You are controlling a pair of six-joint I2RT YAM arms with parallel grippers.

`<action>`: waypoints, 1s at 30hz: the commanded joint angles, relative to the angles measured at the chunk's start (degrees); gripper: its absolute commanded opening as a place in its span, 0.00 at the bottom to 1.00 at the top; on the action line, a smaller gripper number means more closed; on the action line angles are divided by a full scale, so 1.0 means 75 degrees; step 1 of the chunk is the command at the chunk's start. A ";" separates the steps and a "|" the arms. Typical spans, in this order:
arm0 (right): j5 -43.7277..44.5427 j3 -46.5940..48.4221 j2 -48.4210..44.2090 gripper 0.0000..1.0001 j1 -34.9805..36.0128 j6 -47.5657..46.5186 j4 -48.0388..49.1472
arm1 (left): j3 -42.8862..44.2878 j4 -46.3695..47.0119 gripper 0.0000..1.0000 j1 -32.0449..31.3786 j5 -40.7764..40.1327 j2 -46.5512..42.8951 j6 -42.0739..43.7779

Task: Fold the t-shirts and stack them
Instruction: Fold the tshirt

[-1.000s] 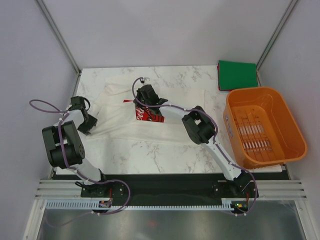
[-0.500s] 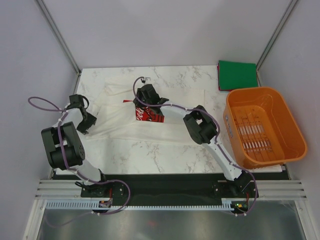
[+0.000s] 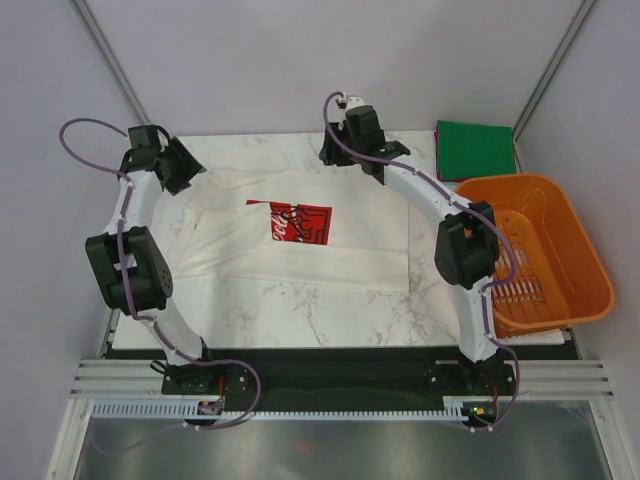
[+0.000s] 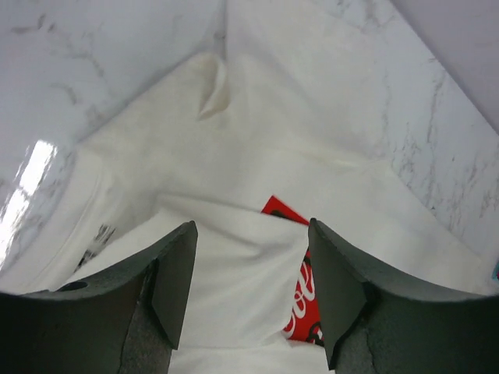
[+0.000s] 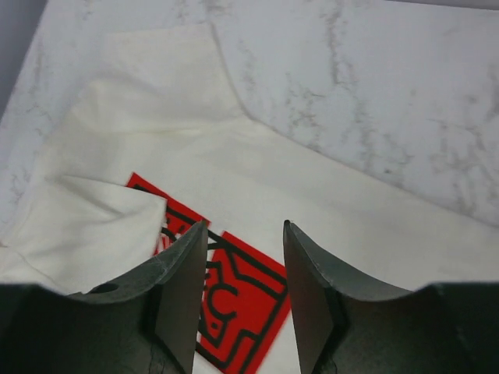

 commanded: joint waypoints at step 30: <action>0.0633 -0.0310 0.0248 0.44 -0.2080 -0.1320 -0.1926 | 0.7564 0.0371 0.54 -0.0200 0.0923 0.6997 0.1451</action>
